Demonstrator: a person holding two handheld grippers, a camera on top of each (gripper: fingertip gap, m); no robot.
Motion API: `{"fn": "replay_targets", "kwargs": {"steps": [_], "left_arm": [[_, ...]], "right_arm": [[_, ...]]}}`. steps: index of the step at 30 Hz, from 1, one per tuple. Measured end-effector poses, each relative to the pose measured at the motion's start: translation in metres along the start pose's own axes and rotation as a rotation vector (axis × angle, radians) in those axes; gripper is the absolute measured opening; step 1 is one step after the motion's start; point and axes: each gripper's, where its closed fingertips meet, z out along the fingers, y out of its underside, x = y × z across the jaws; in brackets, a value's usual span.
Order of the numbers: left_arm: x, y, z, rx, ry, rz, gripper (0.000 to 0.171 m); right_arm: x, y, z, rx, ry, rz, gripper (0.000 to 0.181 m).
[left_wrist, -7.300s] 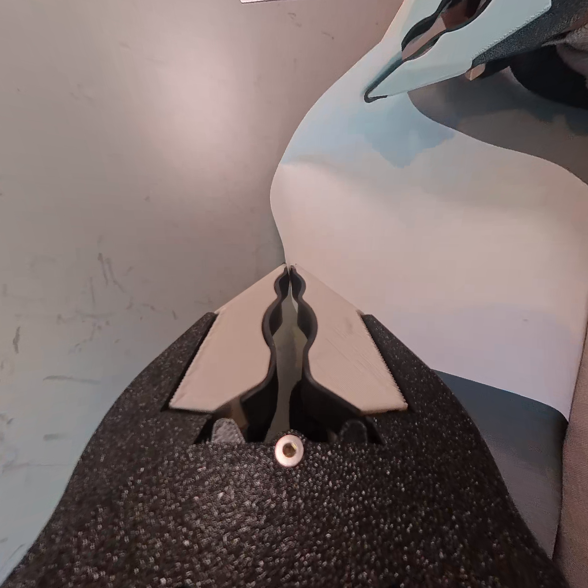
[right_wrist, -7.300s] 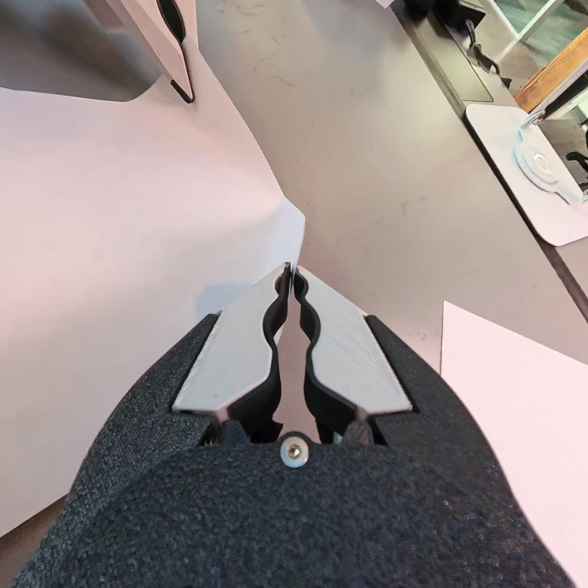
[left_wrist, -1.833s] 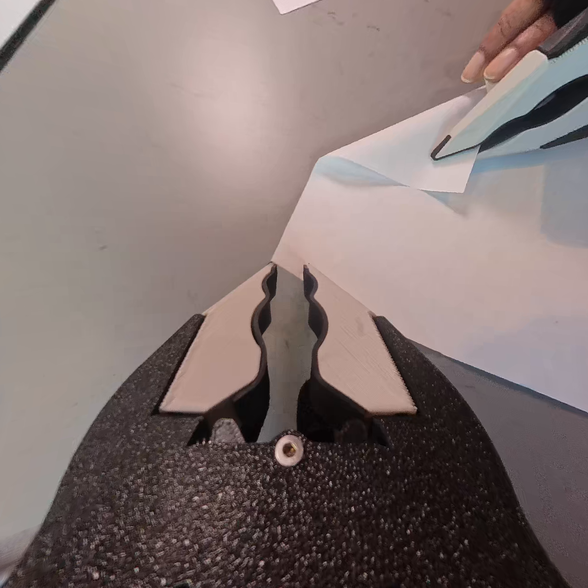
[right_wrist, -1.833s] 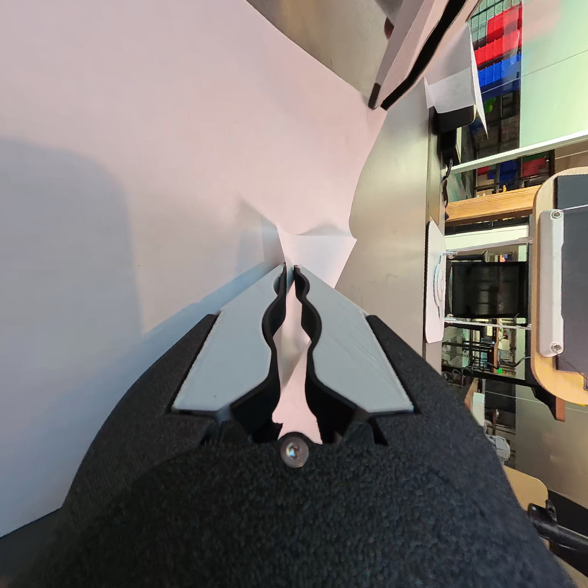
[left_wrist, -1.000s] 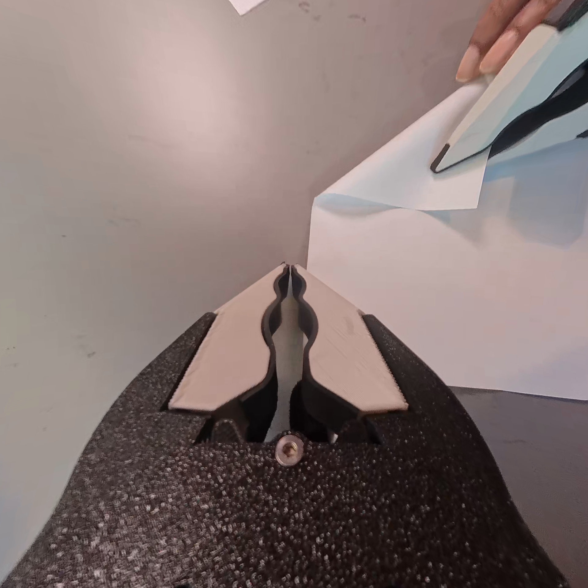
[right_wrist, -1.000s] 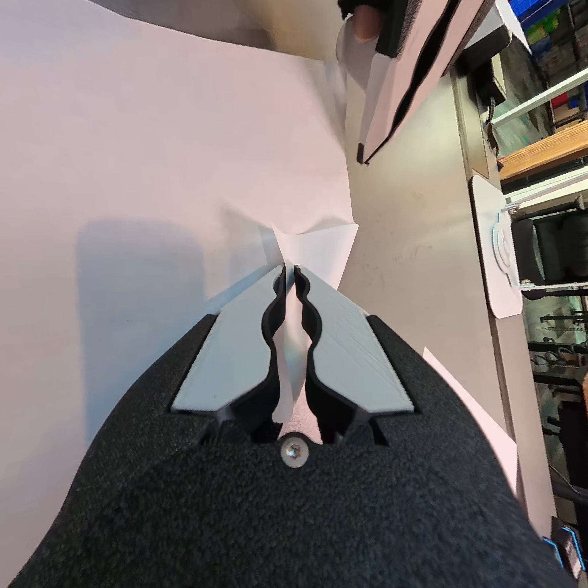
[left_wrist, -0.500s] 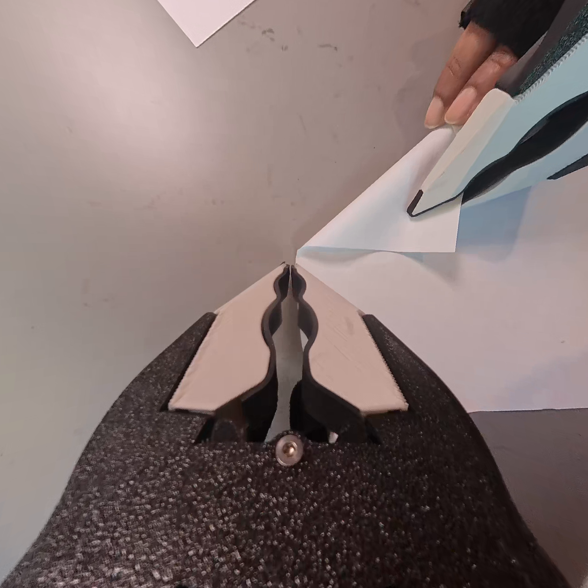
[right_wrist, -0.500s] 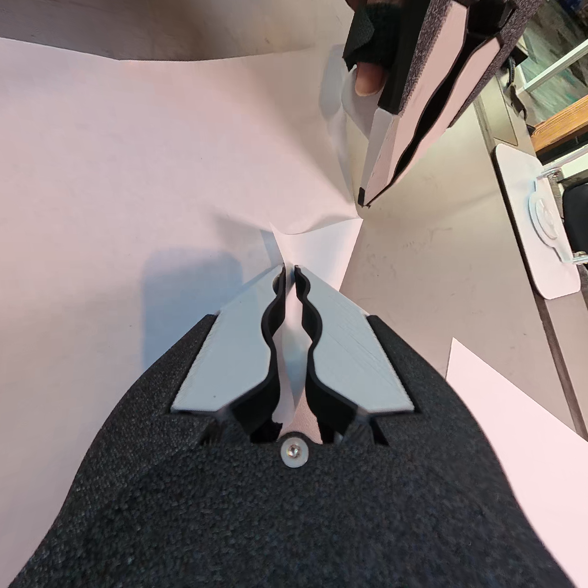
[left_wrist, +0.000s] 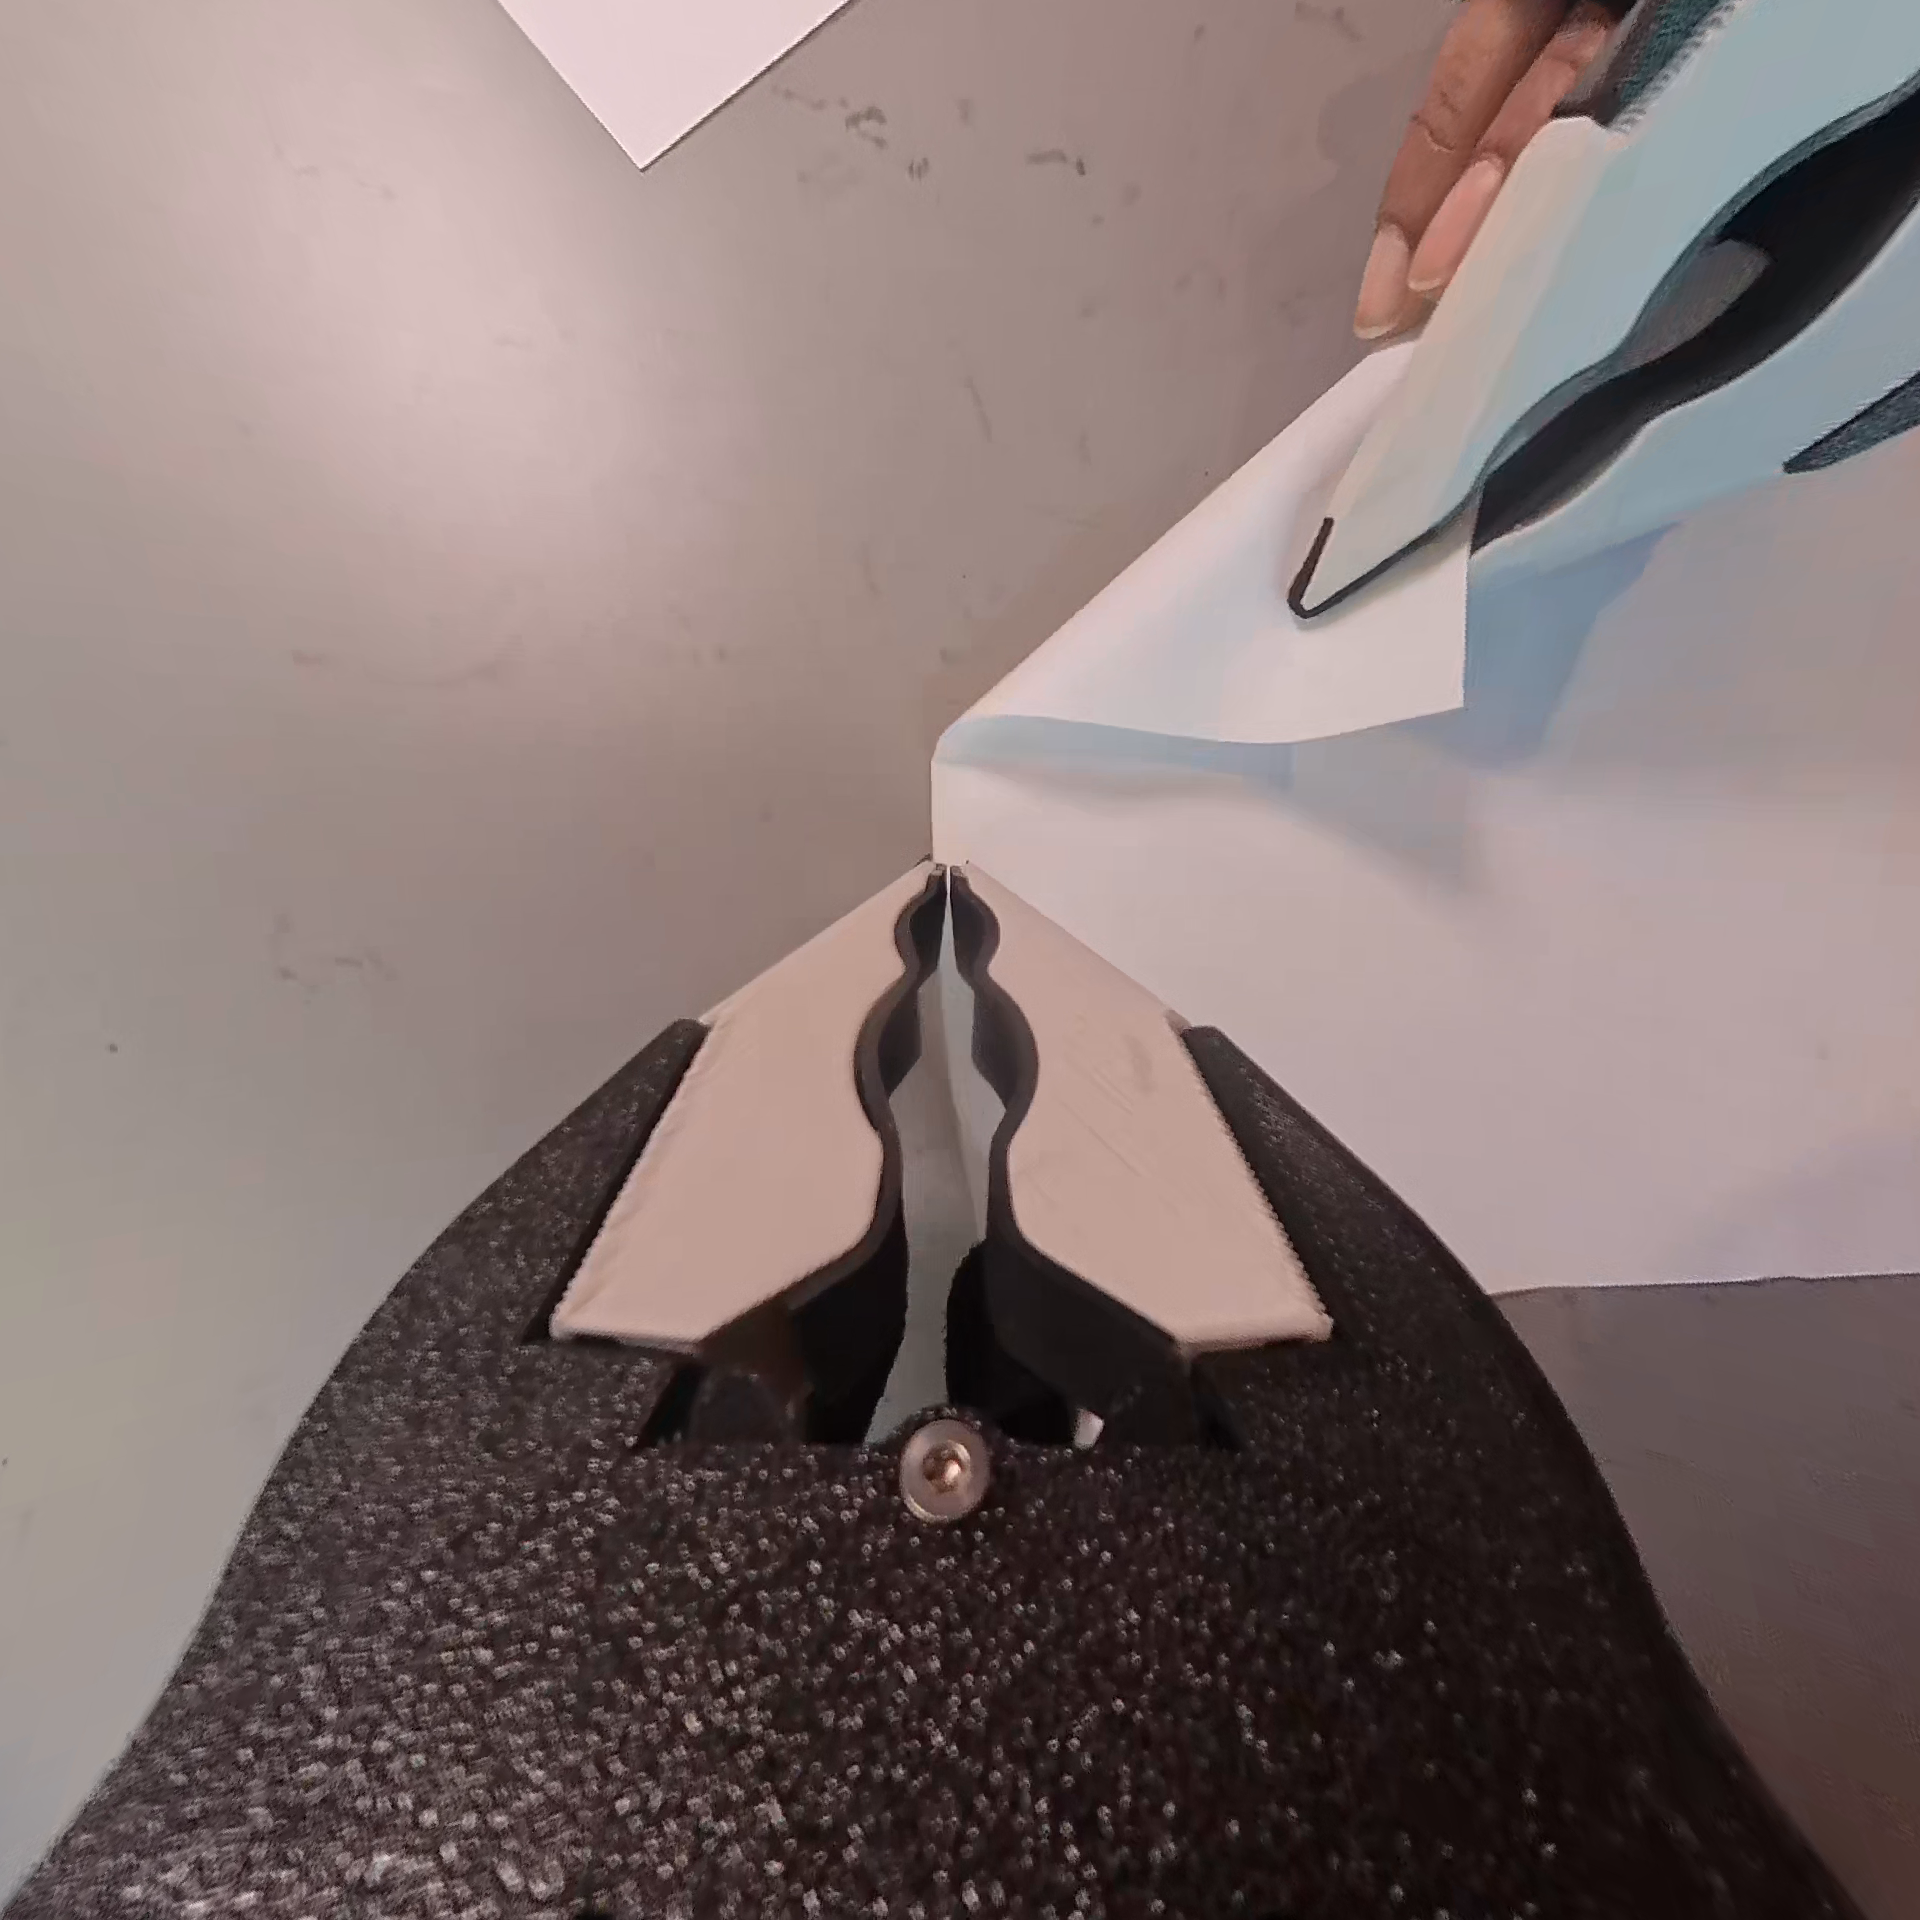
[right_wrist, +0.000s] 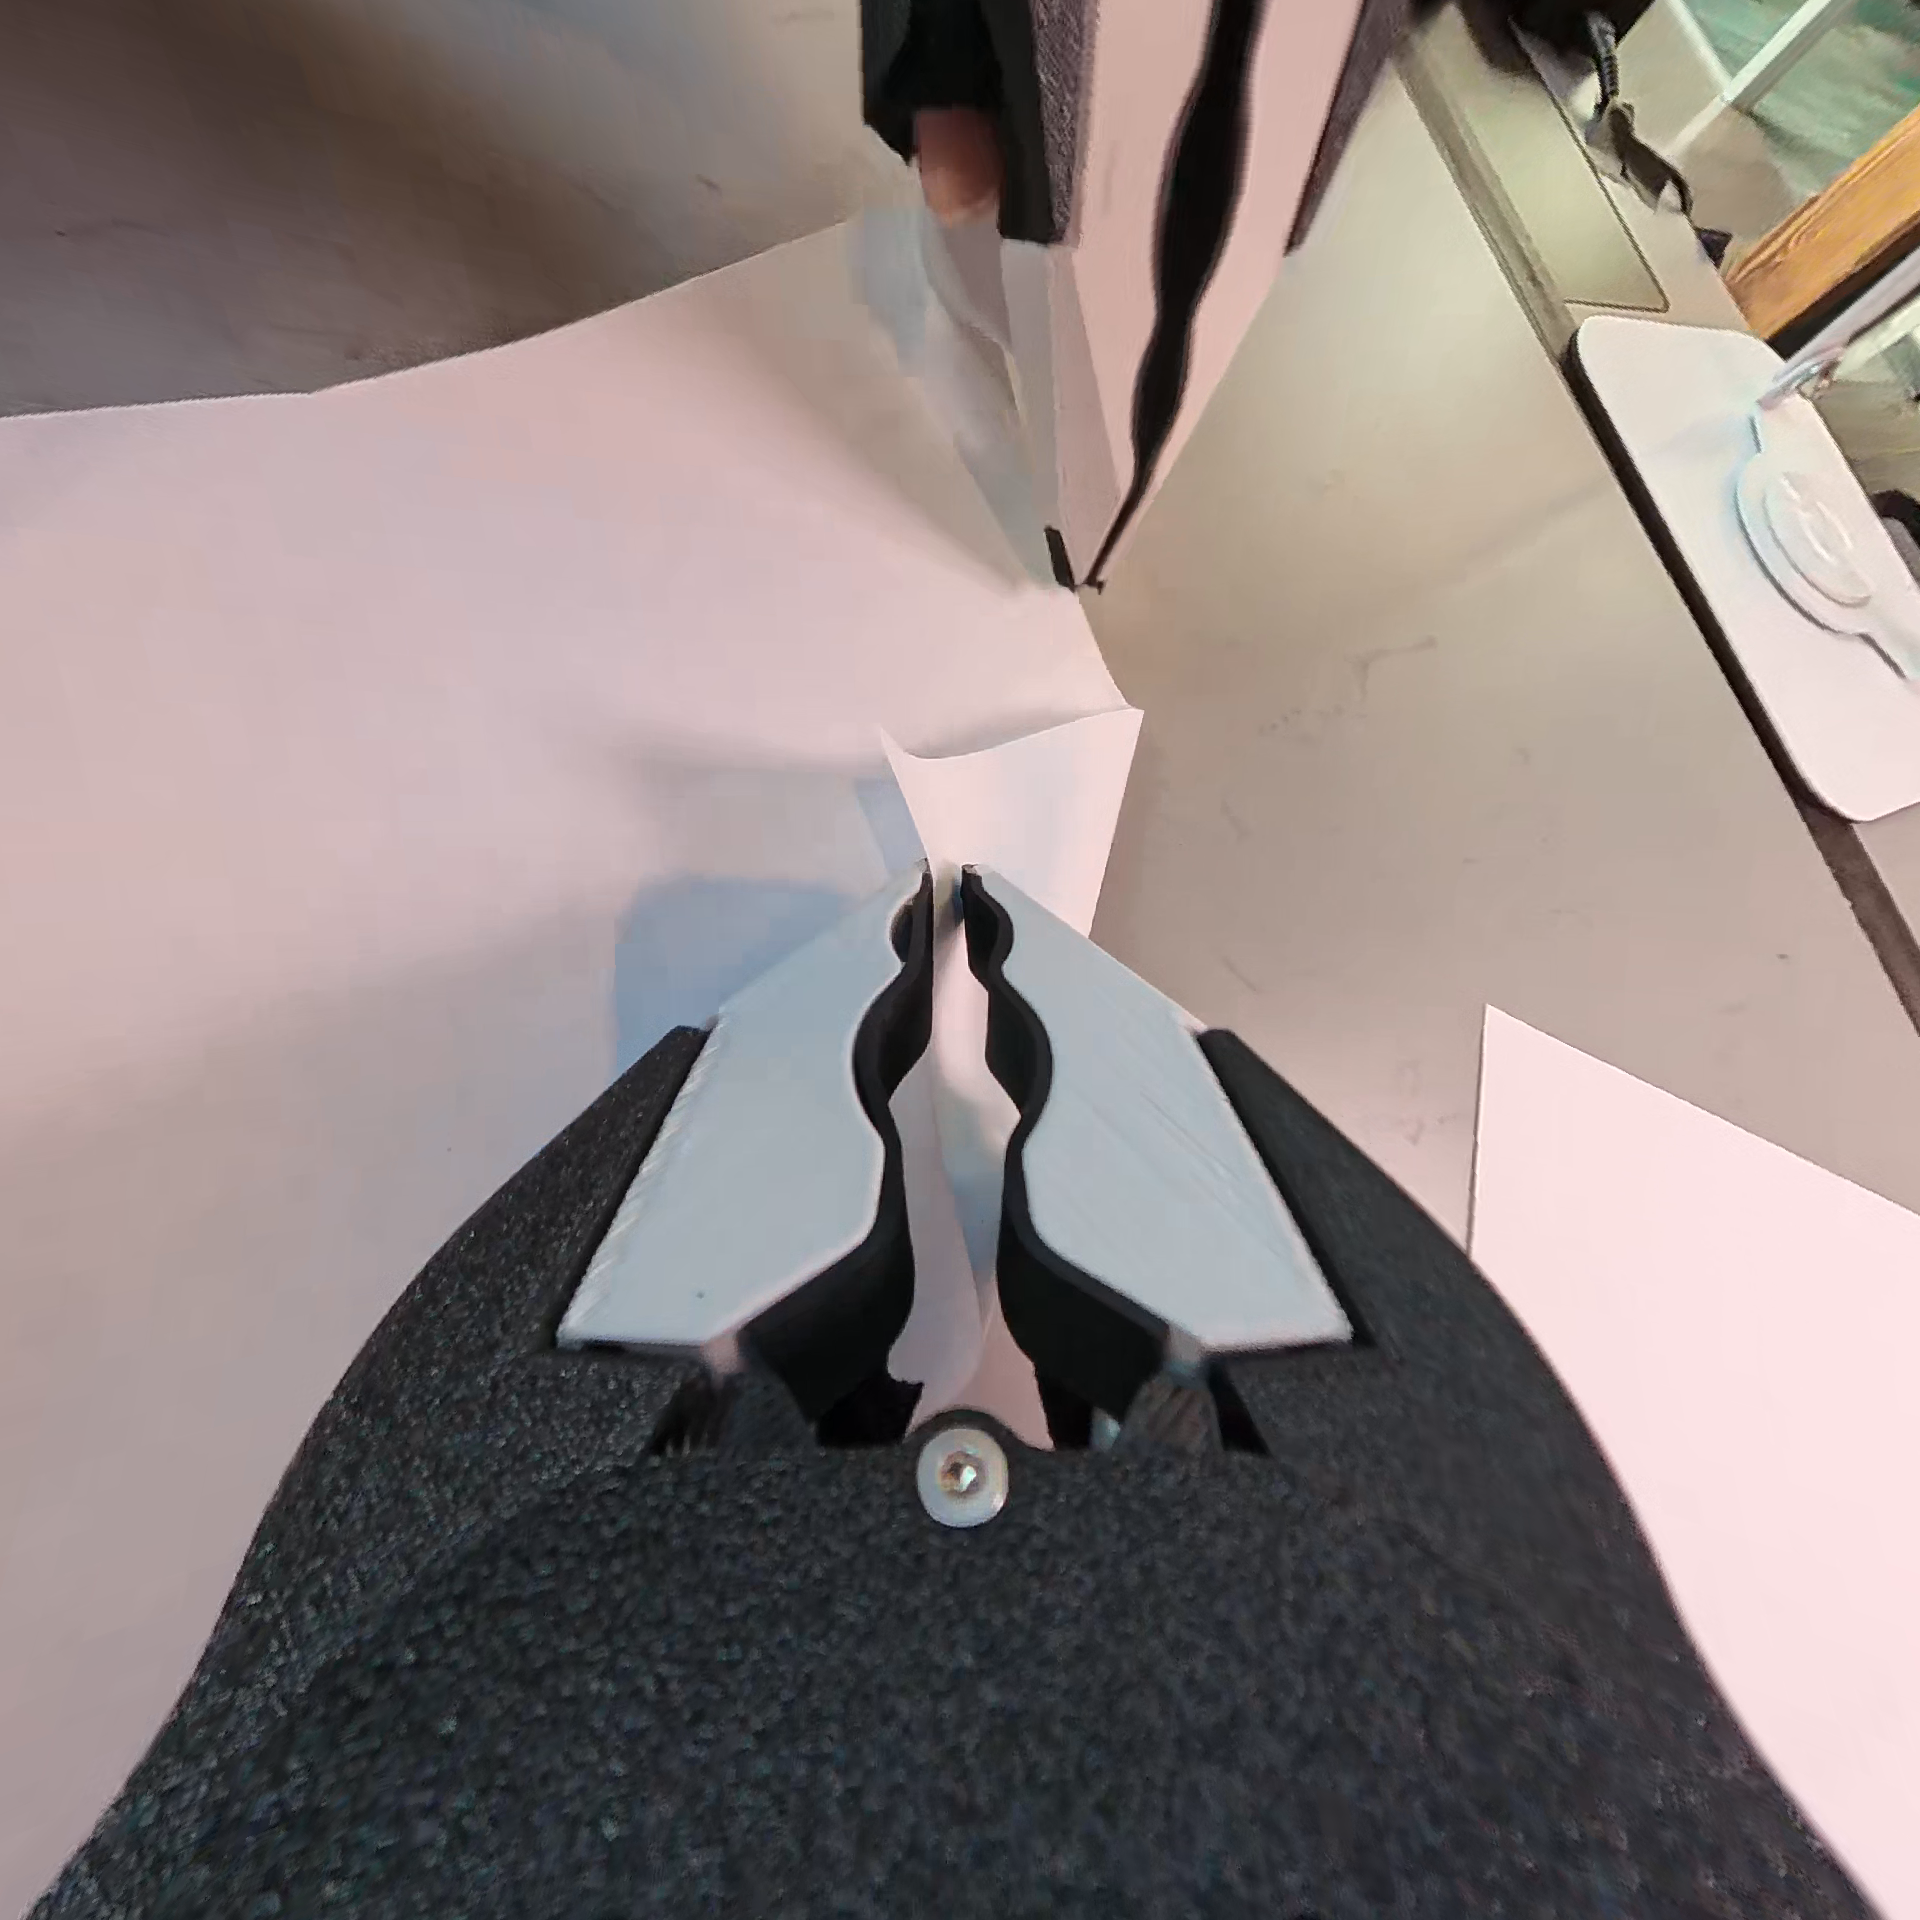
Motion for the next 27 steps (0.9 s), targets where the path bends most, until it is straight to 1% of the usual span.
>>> {"fn": "replay_targets", "kwargs": {"steps": [2, 4, 6, 10, 14, 17, 19, 21, 23, 25, 27], "left_arm": [[0.004, 0.005, -0.008, 0.012, 0.010, -0.013, 0.001], [0.004, 0.018, -0.012, -0.013, -0.010, -0.018, 0.004], [0.000, 0.034, -0.013, -0.036, -0.059, -0.012, 0.006], [0.002, 0.043, -0.016, 0.029, -0.067, -0.053, 0.004], [0.000, 0.049, -0.019, 0.068, -0.108, -0.010, 0.003], [0.001, 0.050, -0.020, 0.078, -0.124, 0.025, 0.002], [0.000, 0.051, -0.021, 0.080, -0.134, 0.051, 0.001], [-0.008, 0.052, -0.025, 0.081, -0.184, 0.053, 0.004], [-0.014, 0.052, -0.037, 0.121, -0.206, 0.006, 0.005], [-0.021, 0.050, -0.059, 0.204, -0.218, -0.075, 0.005], [-0.030, 0.055, -0.083, 0.274, -0.246, -0.160, 0.006]], "right_arm": [[0.006, 0.003, -0.001, -0.015, 0.004, 0.073, 0.002], [0.011, 0.005, -0.002, -0.027, 0.002, 0.163, 0.003], [0.017, 0.007, -0.003, -0.026, -0.009, 0.258, 0.003], [0.036, 0.014, -0.008, -0.023, 0.008, 0.439, 0.003], [0.054, 0.037, -0.014, -0.081, 0.021, 0.558, 0.010], [0.059, 0.056, -0.015, -0.147, 0.043, 0.559, 0.010], [0.059, 0.057, -0.017, -0.149, 0.039, 0.564, 0.010], [0.062, 0.060, -0.020, -0.164, 0.056, 0.547, 0.011], [0.066, 0.053, -0.026, -0.121, 0.058, 0.523, 0.015], [0.072, 0.043, -0.036, -0.052, 0.060, 0.502, 0.016], [0.075, 0.032, -0.047, 0.015, 0.046, 0.491, 0.016]]}}
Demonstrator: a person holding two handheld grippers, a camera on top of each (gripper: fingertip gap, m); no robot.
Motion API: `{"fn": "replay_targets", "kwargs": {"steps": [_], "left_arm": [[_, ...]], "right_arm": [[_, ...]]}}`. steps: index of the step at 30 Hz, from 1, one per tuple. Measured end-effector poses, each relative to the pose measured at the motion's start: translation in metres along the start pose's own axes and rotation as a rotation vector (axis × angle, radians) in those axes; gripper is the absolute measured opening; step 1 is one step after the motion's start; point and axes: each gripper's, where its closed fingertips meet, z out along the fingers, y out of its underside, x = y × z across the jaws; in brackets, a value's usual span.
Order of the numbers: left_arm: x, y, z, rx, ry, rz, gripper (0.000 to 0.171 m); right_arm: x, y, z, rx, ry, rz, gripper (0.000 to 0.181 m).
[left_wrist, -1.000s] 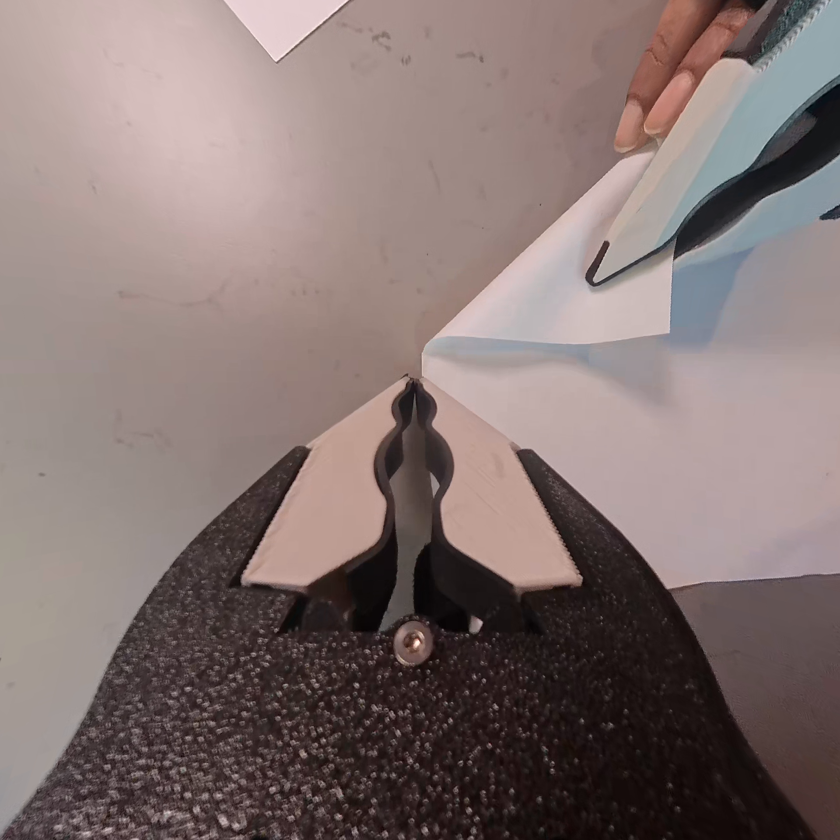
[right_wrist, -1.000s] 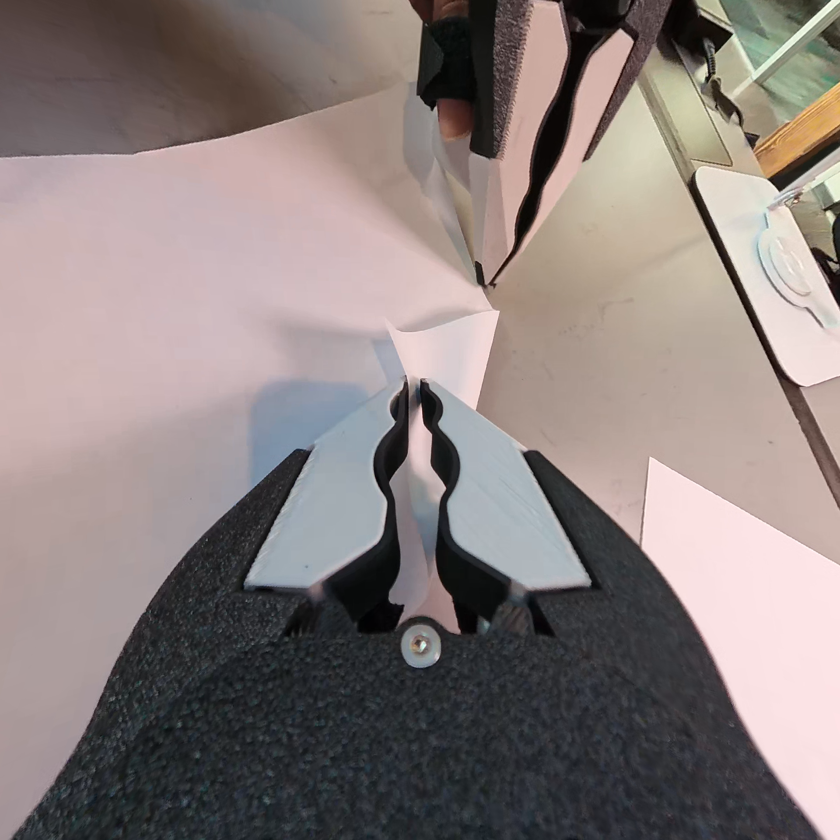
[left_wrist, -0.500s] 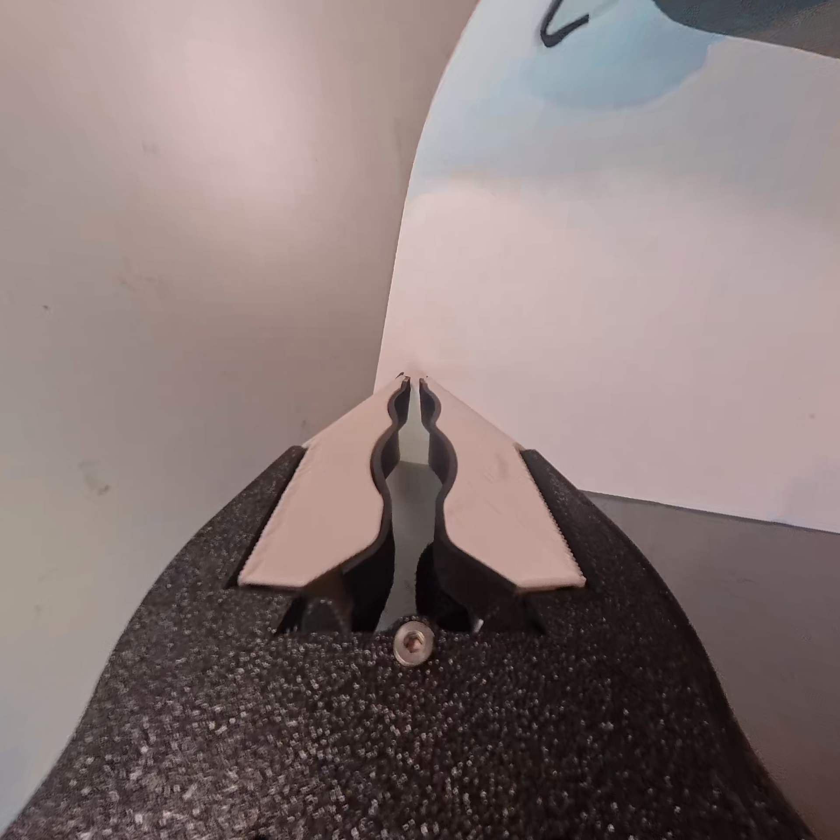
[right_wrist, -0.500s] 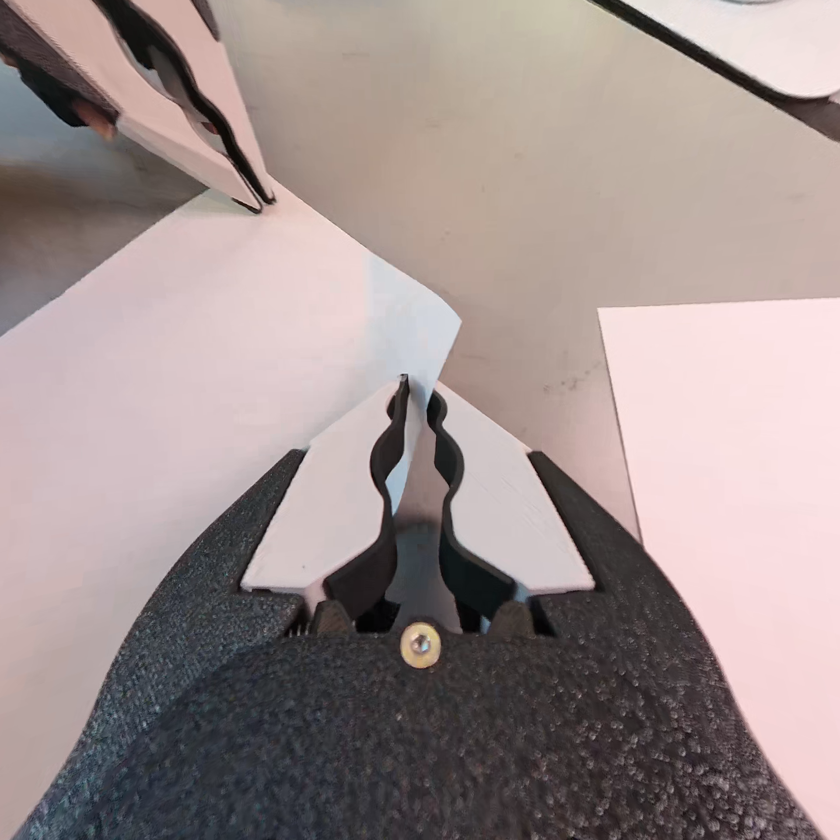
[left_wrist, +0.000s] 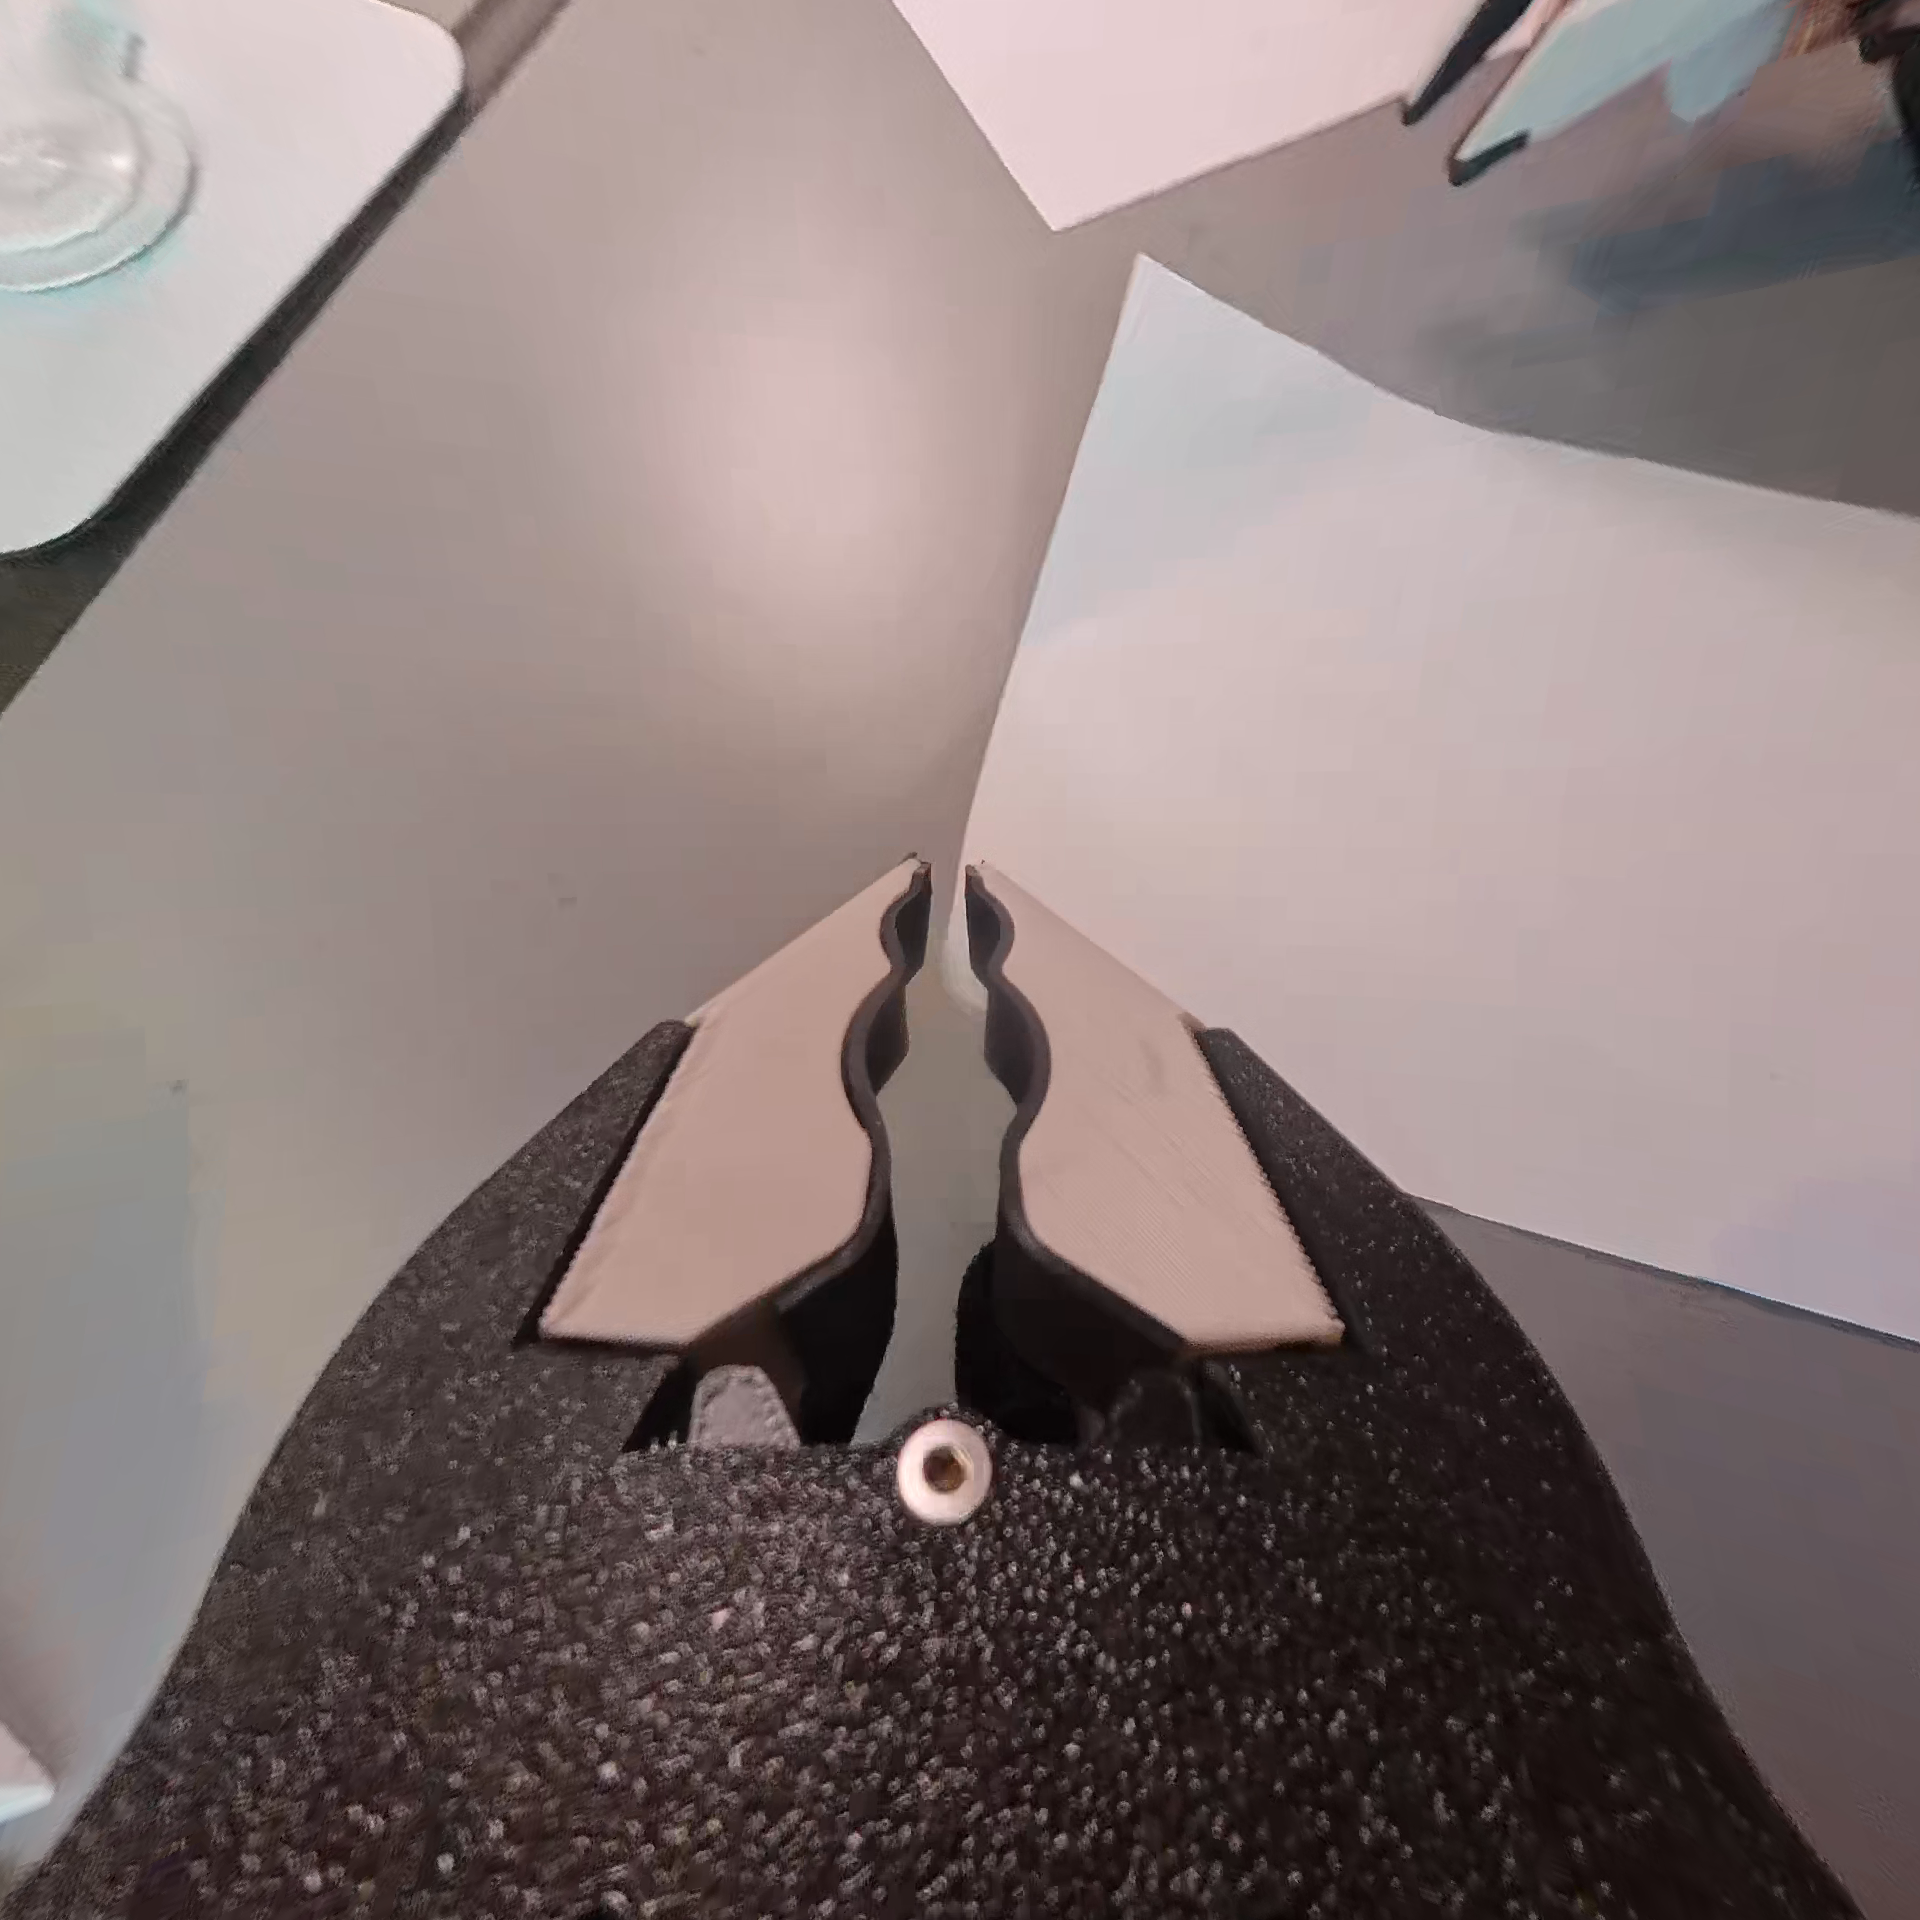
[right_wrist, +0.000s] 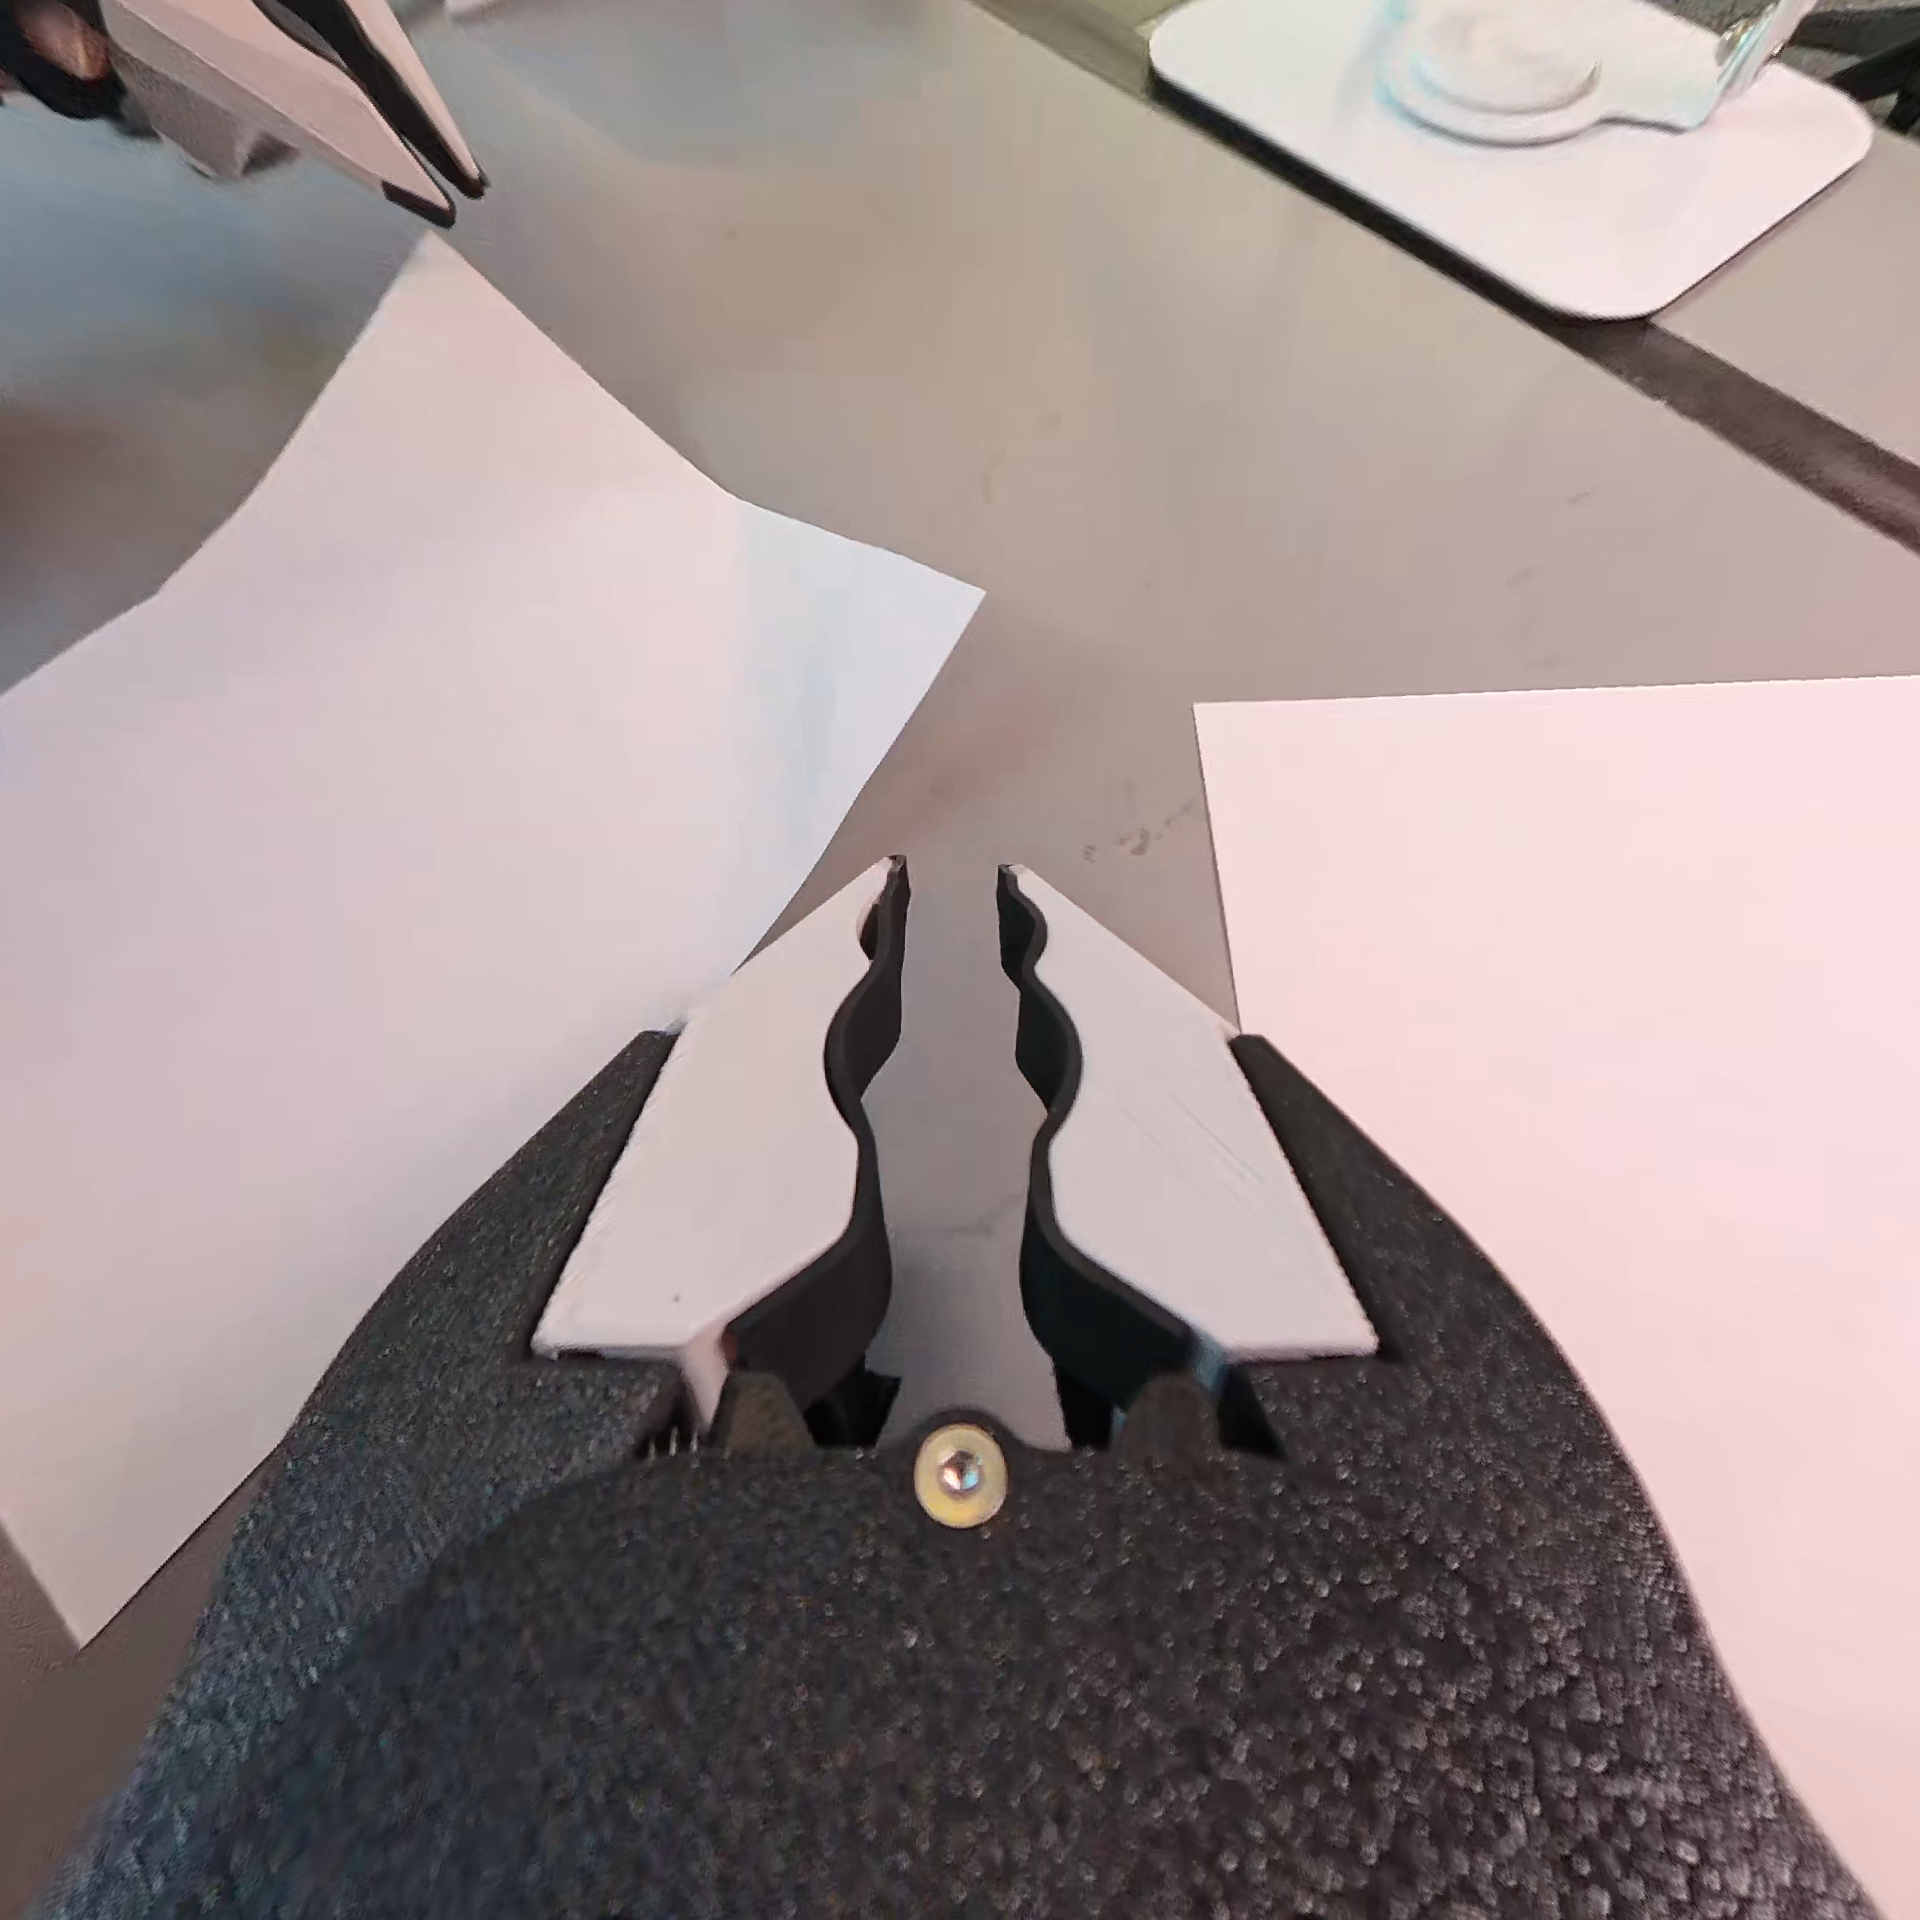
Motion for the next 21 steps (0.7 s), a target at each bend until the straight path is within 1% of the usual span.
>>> {"fn": "replay_targets", "kwargs": {"steps": [2, 4, 8, 11, 14, 18, 21], "left_arm": [[-0.014, 0.004, -0.019, 0.044, -0.031, -0.088, 0.010], [-0.022, 0.013, -0.033, 0.056, -0.035, -0.182, 0.013], [-0.016, 0.034, -0.045, 0.058, -0.001, -0.304, 0.018], [-0.007, 0.042, -0.047, 0.073, 0.033, -0.356, 0.020], [-0.002, 0.044, -0.047, 0.092, 0.064, -0.383, 0.020], [0.011, 0.039, -0.039, 0.119, 0.150, -0.399, 0.020], [0.018, 0.032, -0.025, 0.112, 0.202, -0.413, 0.020]], "right_arm": [[0.003, -0.005, -0.007, 0.028, -0.004, 0.008, 0.016], [0.004, -0.007, -0.008, 0.042, -0.012, 0.020, 0.016], [0.002, -0.009, 0.002, 0.048, -0.057, 0.063, 0.023], [0.000, -0.012, 0.012, 0.051, -0.097, 0.098, 0.024], [-0.001, -0.015, 0.019, 0.052, -0.118, 0.103, 0.024], [-0.002, -0.016, 0.029, 0.031, -0.141, 0.119, 0.026], [-0.005, -0.015, 0.043, -0.010, -0.168, 0.156, 0.029]]}}
